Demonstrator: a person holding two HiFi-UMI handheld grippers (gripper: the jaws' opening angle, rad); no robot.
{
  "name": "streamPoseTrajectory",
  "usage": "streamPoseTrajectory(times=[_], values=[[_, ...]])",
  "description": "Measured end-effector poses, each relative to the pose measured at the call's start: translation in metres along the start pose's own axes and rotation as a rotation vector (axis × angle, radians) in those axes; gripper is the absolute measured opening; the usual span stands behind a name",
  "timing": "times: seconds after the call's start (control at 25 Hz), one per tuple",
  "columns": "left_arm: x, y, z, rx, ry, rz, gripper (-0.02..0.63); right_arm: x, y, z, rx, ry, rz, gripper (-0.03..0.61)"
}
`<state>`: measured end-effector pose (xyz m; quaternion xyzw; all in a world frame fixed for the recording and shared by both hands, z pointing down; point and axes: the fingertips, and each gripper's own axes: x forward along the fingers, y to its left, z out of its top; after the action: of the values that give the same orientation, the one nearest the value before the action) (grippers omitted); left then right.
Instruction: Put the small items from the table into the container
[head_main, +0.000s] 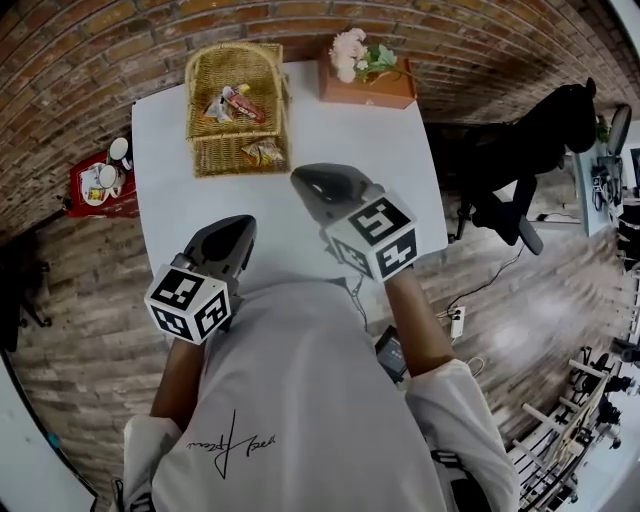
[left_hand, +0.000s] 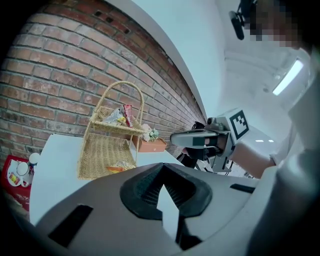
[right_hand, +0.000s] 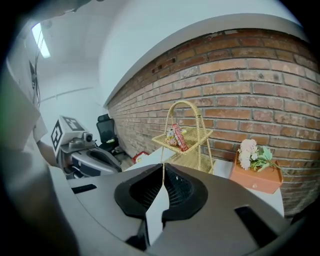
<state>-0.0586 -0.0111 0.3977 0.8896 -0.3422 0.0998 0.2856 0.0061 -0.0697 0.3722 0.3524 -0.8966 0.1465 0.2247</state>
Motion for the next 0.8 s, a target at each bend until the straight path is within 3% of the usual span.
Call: streamPoseTrajectory(times=[0.32, 0.8], values=[[0.001, -0.005, 0.004, 0.006, -0.012, -0.003, 0.009, -0.019, 0.004, 0.0, 0.102, -0.075, 0.035, 0.021], [0.0, -0.009, 0.003, 0.011, -0.01, -0.009, 0.009, -0.032, 0.007, 0.003, 0.086, -0.097, 0.058, 0.02]])
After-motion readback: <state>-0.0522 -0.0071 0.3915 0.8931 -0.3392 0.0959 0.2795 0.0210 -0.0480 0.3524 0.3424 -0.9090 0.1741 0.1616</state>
